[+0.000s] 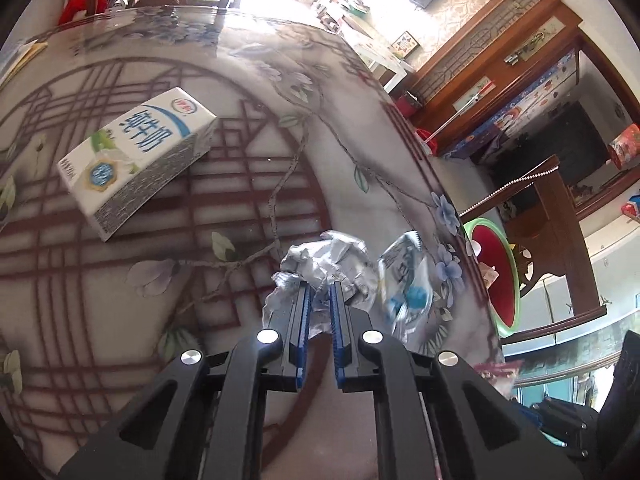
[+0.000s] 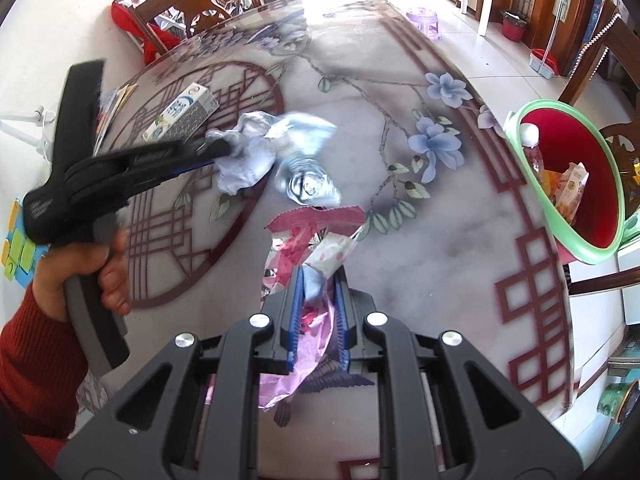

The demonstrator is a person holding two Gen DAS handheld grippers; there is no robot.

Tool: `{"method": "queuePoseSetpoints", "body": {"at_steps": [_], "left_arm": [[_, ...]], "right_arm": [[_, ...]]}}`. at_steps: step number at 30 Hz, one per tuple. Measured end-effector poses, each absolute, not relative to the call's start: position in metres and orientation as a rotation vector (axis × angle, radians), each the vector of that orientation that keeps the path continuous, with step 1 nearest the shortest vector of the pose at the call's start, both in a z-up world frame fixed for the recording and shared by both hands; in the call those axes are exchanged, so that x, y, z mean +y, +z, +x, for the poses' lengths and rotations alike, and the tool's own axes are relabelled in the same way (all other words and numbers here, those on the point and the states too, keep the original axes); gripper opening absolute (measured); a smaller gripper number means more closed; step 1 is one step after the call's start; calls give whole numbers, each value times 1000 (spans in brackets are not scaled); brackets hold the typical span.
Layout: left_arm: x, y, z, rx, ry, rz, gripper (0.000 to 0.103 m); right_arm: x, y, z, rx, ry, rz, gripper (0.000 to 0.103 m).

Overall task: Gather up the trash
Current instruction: 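Close the left tool on the crumpled silver foil paper and lift it, then drop the pink wrapper into the red bin with the right tool while the left tool drops the foil in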

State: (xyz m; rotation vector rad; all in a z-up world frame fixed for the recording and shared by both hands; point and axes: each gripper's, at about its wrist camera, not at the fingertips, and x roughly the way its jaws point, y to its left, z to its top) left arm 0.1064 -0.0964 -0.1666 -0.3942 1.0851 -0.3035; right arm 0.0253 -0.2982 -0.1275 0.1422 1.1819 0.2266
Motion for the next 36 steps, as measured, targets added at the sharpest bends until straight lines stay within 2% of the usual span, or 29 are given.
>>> {"method": "queuePoseSetpoints", "body": {"at_steps": [6,7,9,10,12,15,16,17,19,20,21,36], "left_arm": [[-80,-164,83,1074,-268,-427,7],[-78,-165,82,1079,-269,-434,10],[-75,-166,82,1083,-270,-428,29],[-75,-165,82,1078,-269,-420,33],[-78,-165,86,1072,-269,-399,53],[-84,-167,97,1068,-273,-373,69],[-88,-170,102,1073,-266,-349,71],[-92,-174,107,1084,-255,-318,71],[-97,-181,114,1101,-246,-290,66],[-98,-184,117,1117,-247,-294,43],[-96,-188,119,1140,-257,-322,40],[-77,-141,71,1035,-218,-435,38]], "right_arm": [[-292,-125,30,1172,253,131,15],[-291,-125,30,1172,259,127,15],[-288,-125,31,1173,268,122,15],[-287,-125,31,1173,271,121,15],[-286,-125,30,1174,277,122,15],[-288,-128,29,1179,271,134,15],[-290,-128,28,1181,267,138,15],[-291,-129,28,1183,262,143,15],[-295,-130,27,1184,251,151,15],[-297,-130,27,1183,246,153,15],[-298,-130,27,1182,242,154,15],[-297,-114,35,1137,271,155,15]]}}
